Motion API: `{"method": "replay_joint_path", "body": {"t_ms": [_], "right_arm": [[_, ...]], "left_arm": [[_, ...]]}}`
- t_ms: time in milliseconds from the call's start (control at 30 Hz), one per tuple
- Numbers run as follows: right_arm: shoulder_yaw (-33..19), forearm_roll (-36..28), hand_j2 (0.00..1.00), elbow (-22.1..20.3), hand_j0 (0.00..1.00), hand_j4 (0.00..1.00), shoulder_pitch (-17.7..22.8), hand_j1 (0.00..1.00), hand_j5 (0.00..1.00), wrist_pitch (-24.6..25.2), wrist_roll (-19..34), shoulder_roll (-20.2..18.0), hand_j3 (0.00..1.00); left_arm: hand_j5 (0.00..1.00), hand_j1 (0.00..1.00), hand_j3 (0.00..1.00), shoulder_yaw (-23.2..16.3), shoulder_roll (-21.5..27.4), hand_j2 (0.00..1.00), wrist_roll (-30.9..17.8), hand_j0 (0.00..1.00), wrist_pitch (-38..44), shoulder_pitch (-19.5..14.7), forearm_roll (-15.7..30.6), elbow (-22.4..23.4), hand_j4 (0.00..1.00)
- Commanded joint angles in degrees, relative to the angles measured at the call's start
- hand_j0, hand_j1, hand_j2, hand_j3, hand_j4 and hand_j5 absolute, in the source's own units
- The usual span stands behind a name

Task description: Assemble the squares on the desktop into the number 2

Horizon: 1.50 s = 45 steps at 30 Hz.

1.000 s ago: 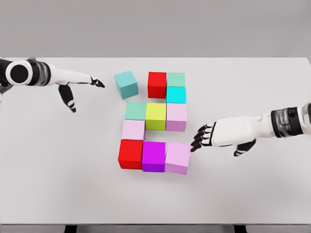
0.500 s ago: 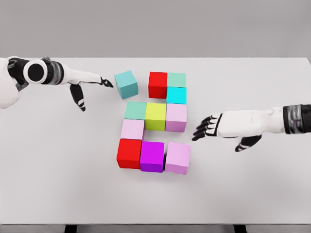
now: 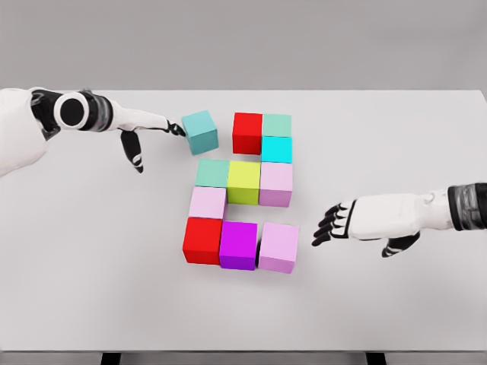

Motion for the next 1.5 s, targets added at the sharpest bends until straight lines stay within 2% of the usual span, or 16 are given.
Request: {"method": "replay_joint_path", "body": {"t_ms": [0,233,333,600,667,733,1100,1400,1467], "right_arm": [[1.4,2.1,1.00,0.0,1.00,1.00,-0.3,1.00,1.00,0.1,0.0,0.5,1.00],[1.5,2.3,1.00,-0.1,1.00,1.00,-1.8,1.00,1.00,0.1,0.0,3.0,1.00],[2.3,2.3,1.00,-0.1,1.00,1.00,-1.8,1.00,1.00,0.1,0.0,3.0,1.00],[2.7,2.4,1.00,-0.1,1.00,1.00,-3.0,1.00,1.00,0.1,0.0,3.1,1.00],[2.7,2.4,1.00,-0.1,1.00,1.00,-3.3,1.00,1.00,0.1,0.0,4.6,1.00],[2.7,2.4,1.00,-0.1,1.00,1.00,-3.3,1.00,1.00,0.1,0.0,4.9,1.00],[2.6,2.4,1.00,-0.1,1.00,1.00,-3.3,1.00,1.00,0.1,0.0,5.0,1.00],[1.8,1.7,1.00,0.3,1.00,1.00,-4.6,1.00,1.00,0.1,0.0,4.7,1.00],[-1.6,1.4,1.00,0.4,1.00,1.00,-4.4,1.00,1.00,0.1,0.0,4.1,1.00]], "left_arm": [[1.00,1.00,1.00,0.0,-0.7,1.00,0.0,1.00,0.0,0.0,-0.1,0.7,1.00],[1.00,1.00,1.00,0.0,-0.9,1.00,0.0,1.00,0.0,0.0,-0.3,0.9,1.00],[1.00,1.00,1.00,0.1,-3.0,1.00,0.0,1.00,0.0,0.0,-1.0,3.6,1.00],[1.00,1.00,1.00,0.2,-3.4,1.00,0.0,1.00,0.1,-0.4,-1.6,3.9,1.00],[1.00,1.00,1.00,0.3,-4.6,1.00,0.0,1.00,0.0,-0.4,-1.7,6.5,1.00],[1.00,1.00,1.00,0.5,-4.9,1.00,0.0,1.00,0.0,-0.4,-2.3,7.2,1.00],[1.00,1.00,1.00,0.7,-7.2,1.00,0.0,1.00,0.0,-0.4,-2.8,10.3,1.00],[1.00,1.00,1.00,0.7,-8.4,1.00,0.0,1.00,0.0,-1.1,-2.8,11.2,1.00],[1.00,1.00,1.00,0.7,-9.6,1.00,0.0,1.00,0.0,-1.2,-2.9,12.9,1.00]]}}
